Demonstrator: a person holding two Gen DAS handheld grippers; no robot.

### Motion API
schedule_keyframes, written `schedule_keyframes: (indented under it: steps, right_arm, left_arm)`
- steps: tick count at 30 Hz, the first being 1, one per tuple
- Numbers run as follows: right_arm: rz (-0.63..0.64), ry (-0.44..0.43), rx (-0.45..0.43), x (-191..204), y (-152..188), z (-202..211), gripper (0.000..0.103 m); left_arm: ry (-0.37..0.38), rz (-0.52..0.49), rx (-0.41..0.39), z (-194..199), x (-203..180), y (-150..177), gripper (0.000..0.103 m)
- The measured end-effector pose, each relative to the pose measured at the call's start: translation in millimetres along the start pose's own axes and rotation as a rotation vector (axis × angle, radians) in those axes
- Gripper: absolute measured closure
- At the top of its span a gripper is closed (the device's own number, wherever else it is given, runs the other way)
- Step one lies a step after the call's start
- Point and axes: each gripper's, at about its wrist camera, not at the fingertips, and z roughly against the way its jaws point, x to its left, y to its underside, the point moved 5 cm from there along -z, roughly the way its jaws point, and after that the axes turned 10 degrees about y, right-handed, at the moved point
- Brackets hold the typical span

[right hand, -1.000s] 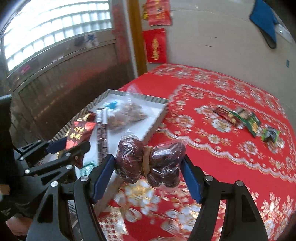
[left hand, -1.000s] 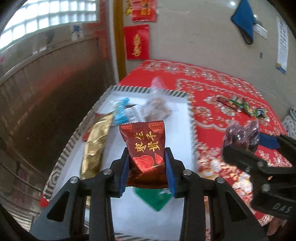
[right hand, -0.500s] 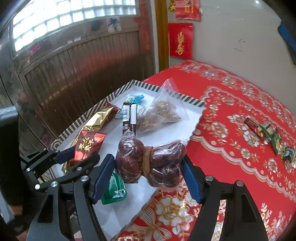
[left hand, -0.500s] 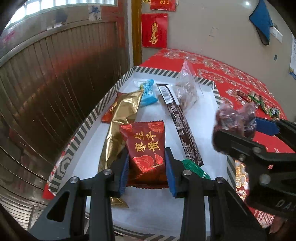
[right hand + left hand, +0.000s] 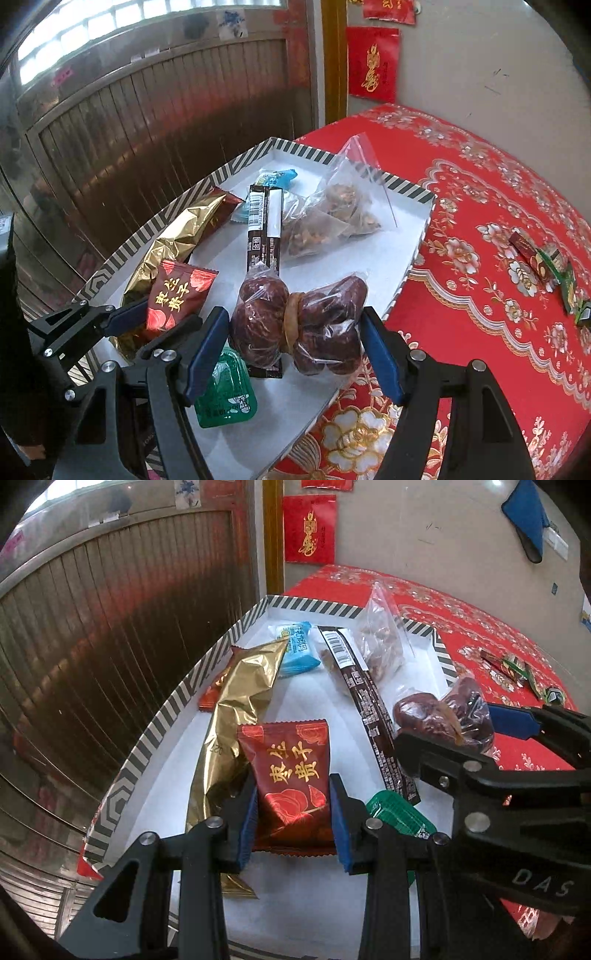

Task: Organize snacks
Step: 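Lower the dates bag into the box and open the right gripper while the left gripper holds the red packet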

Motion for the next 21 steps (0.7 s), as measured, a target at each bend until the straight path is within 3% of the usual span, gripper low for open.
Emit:
schedule_keyframes:
  steps: [7,21]
  right_arm:
    - [-0.001,-0.006,0.017,2.8,0.7,-5.9,0.036]
    - [-0.060,-0.049,-0.005,-6.7,1.4,5.2,0.036]
  left_arm:
    - [-0.006,0.003,0.008,-4.1,3.8,1.9,0.065]
    - [-0.009,0.025,0.022,-6.0,8.3,3.4,0.061]
